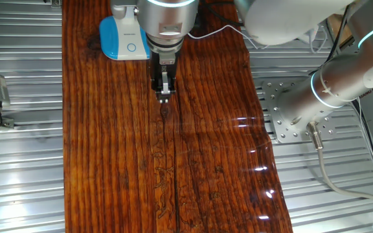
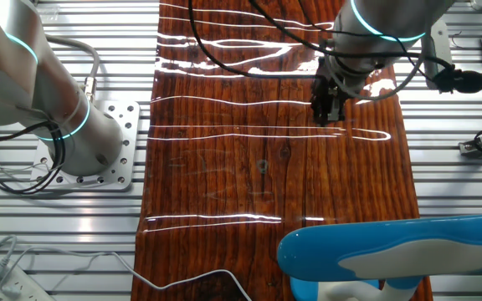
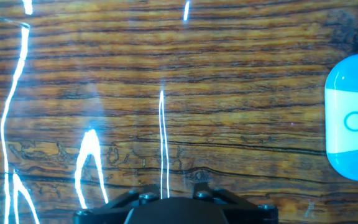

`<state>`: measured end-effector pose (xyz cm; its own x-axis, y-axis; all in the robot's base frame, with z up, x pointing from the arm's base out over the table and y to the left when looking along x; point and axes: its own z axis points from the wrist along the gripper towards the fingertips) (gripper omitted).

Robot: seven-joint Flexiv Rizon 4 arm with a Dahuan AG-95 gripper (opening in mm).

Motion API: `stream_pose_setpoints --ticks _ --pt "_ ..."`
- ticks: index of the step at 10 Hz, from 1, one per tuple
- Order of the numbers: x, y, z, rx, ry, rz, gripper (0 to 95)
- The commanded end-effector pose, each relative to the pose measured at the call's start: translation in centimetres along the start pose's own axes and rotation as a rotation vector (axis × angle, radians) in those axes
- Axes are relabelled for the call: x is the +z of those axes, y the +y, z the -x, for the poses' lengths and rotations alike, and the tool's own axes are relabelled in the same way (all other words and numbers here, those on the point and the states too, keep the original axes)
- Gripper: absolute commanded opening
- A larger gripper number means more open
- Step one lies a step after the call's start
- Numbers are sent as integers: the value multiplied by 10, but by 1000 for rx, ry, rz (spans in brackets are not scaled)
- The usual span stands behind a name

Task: Turn on the desk lamp by pressing the button

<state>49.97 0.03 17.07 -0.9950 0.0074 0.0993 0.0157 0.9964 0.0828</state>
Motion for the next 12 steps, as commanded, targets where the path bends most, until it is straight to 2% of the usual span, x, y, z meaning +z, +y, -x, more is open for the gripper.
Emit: stream_pose_setpoints --ticks 1,4,9,12 --pt "1 0 0 -6 -11 -28 0" --pt "1 0 0 -7 -12 -42 0" --pt "2 -1 0 -12 -13 -46 0" --pt "10 -4 -2 -23 -25 -43 0"
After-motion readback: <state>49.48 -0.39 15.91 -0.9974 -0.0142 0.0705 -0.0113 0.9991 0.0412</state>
